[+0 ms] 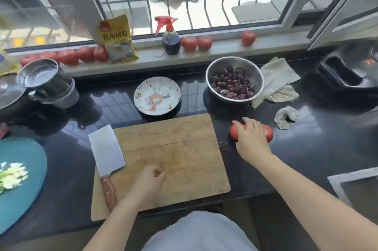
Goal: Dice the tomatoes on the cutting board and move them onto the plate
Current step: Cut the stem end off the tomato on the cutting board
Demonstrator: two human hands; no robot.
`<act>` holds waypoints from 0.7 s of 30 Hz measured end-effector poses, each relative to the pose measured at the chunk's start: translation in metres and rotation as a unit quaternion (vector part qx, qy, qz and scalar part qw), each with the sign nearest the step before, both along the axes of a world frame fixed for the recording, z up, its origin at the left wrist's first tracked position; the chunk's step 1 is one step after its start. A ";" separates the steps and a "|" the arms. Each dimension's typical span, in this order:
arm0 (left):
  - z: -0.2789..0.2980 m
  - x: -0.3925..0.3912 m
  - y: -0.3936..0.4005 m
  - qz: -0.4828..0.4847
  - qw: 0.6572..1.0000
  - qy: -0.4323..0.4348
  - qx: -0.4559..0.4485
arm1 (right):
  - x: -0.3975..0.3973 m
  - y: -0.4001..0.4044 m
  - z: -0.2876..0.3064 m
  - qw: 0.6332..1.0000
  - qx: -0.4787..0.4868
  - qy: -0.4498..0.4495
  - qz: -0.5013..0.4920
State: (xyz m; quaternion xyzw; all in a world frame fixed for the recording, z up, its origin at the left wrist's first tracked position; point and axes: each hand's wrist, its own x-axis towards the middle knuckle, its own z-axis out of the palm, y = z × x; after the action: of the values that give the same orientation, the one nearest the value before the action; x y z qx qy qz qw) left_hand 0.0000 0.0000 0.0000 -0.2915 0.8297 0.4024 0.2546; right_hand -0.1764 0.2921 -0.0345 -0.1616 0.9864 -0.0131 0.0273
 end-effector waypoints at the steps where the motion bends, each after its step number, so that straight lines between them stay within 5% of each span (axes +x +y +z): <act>1: -0.002 -0.003 0.006 0.012 1.000 -0.001 0.003 | -0.015 0.004 -0.003 0.997 0.058 -0.032 0.026; 4: 0.000 -0.006 0.017 0.046 0.999 -0.027 -0.007 | -0.044 0.006 -0.001 0.970 0.184 -0.123 0.103; 8: 0.002 -0.003 0.017 0.078 0.996 -0.040 0.007 | -0.054 0.005 -0.007 0.957 0.213 -0.133 0.144; 12: 0.008 0.022 -0.011 0.137 0.990 -0.026 -0.019 | -0.038 -0.024 0.019 0.987 0.093 -0.087 0.098; 16: 0.011 0.059 -0.057 0.191 0.977 -0.037 -0.091 | 0.021 -0.112 0.042 0.971 -0.109 -0.177 0.115; 21: 0.009 0.087 -0.103 0.135 0.960 -0.099 -0.223 | 0.085 -0.226 0.015 0.950 -0.101 -0.224 0.191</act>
State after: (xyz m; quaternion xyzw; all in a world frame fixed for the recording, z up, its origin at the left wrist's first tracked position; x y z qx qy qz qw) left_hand 0.0868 -0.1027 0.0089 -0.4885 0.8218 0.2069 0.2078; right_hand -0.0914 0.0661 -0.0200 -0.3416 0.8993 -0.1427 0.2328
